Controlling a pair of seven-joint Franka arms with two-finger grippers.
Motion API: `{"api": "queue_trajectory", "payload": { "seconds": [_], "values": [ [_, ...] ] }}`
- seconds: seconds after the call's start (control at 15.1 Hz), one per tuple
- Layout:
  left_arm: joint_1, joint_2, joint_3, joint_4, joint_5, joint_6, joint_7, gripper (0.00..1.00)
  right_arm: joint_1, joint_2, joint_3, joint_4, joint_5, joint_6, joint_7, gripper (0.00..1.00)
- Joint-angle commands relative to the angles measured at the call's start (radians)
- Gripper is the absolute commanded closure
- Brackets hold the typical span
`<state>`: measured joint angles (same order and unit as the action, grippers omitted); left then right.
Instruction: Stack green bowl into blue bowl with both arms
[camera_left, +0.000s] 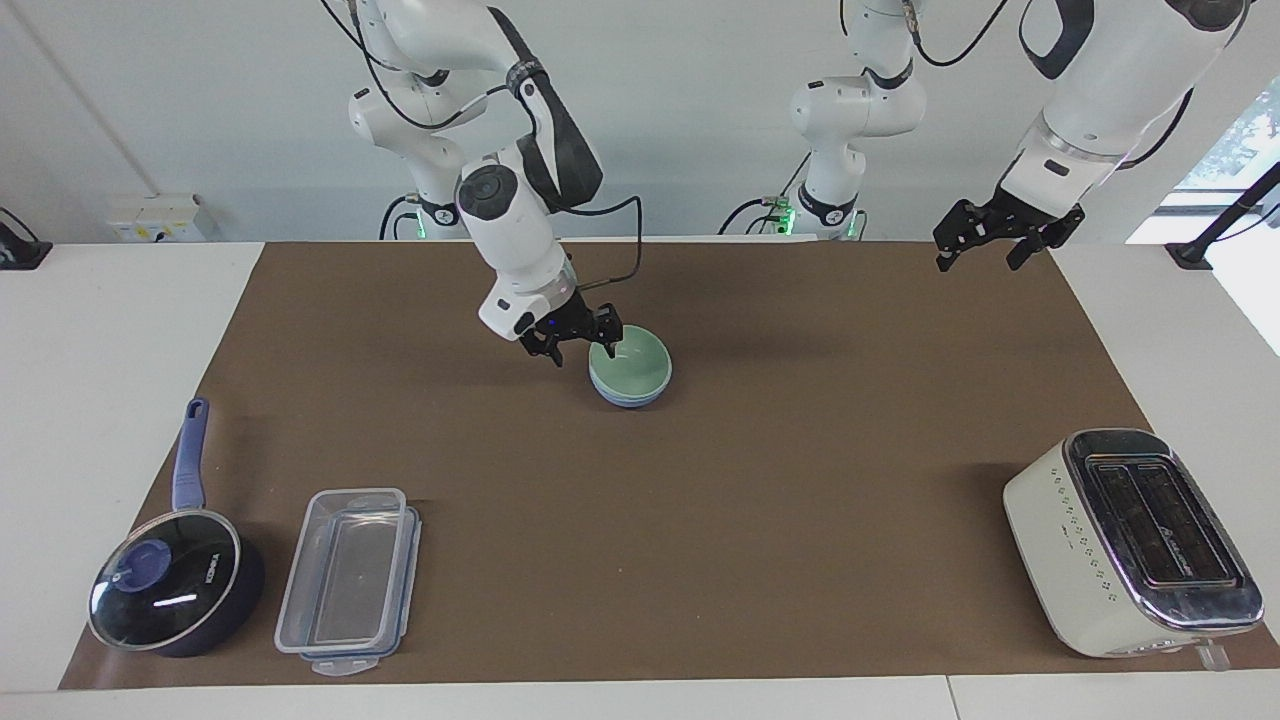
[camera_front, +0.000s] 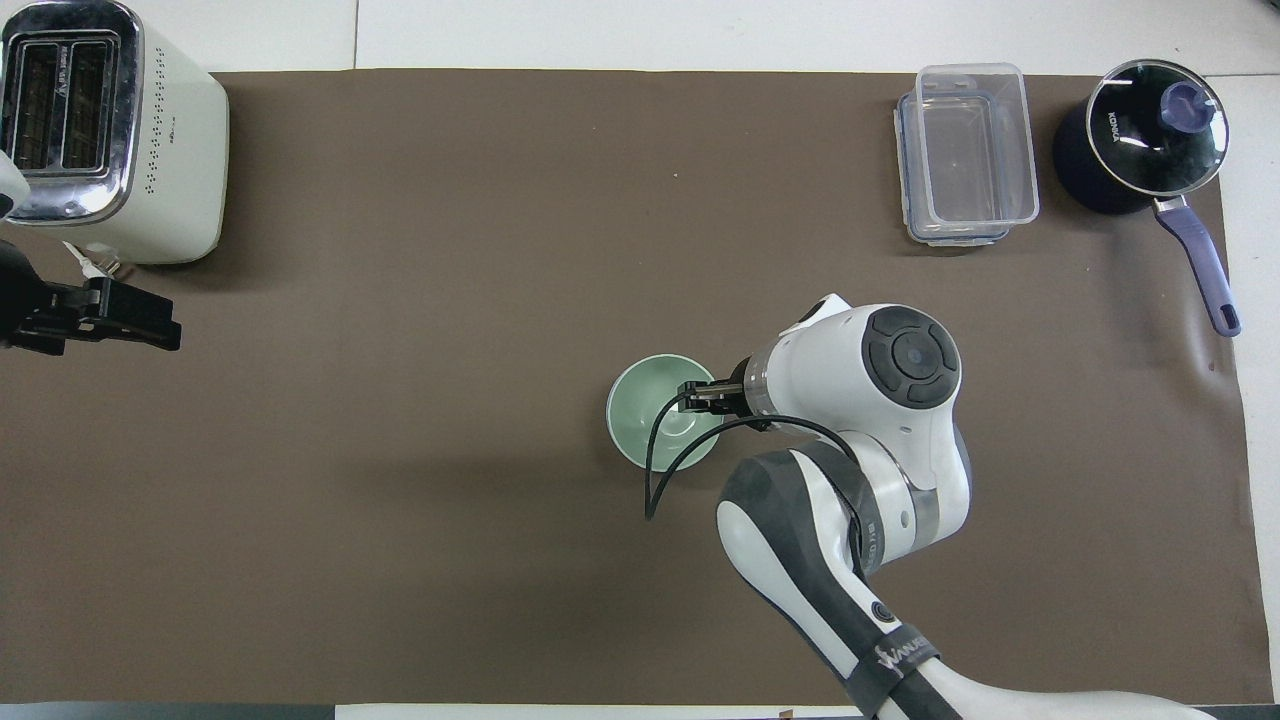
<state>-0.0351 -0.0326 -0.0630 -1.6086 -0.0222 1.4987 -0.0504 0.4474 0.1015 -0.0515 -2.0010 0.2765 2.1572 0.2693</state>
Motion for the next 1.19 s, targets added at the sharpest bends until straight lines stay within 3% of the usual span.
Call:
{"api": "queue_trajectory", "payload": {
  "seconds": [0.0, 0.13, 0.4, 0.6, 1.13],
  "values": [
    [0.012, -0.013, -0.012, -0.016, -0.008, 0.008, 0.000, 0.00, -0.107, -0.006, 0.005, 0.166, -0.135, -0.204, -0.001, 0.00],
    [0.014, -0.017, -0.012, -0.017, -0.008, 0.008, 0.000, 0.00, -0.165, -0.023, 0.004, 0.246, -0.200, -0.316, -0.007, 0.00],
    [0.018, -0.017, -0.011, -0.019, -0.008, 0.012, 0.001, 0.00, -0.301, -0.103, 0.001, 0.338, -0.207, -0.520, -0.016, 0.00],
    [0.018, -0.021, -0.008, -0.031, -0.008, 0.017, 0.003, 0.00, -0.380, -0.106, -0.001, 0.424, -0.262, -0.669, -0.149, 0.00],
    [0.017, -0.024, -0.008, -0.034, -0.008, 0.020, 0.003, 0.00, -0.403, -0.145, -0.004, 0.326, -0.303, -0.580, -0.206, 0.00]
  ]
}}
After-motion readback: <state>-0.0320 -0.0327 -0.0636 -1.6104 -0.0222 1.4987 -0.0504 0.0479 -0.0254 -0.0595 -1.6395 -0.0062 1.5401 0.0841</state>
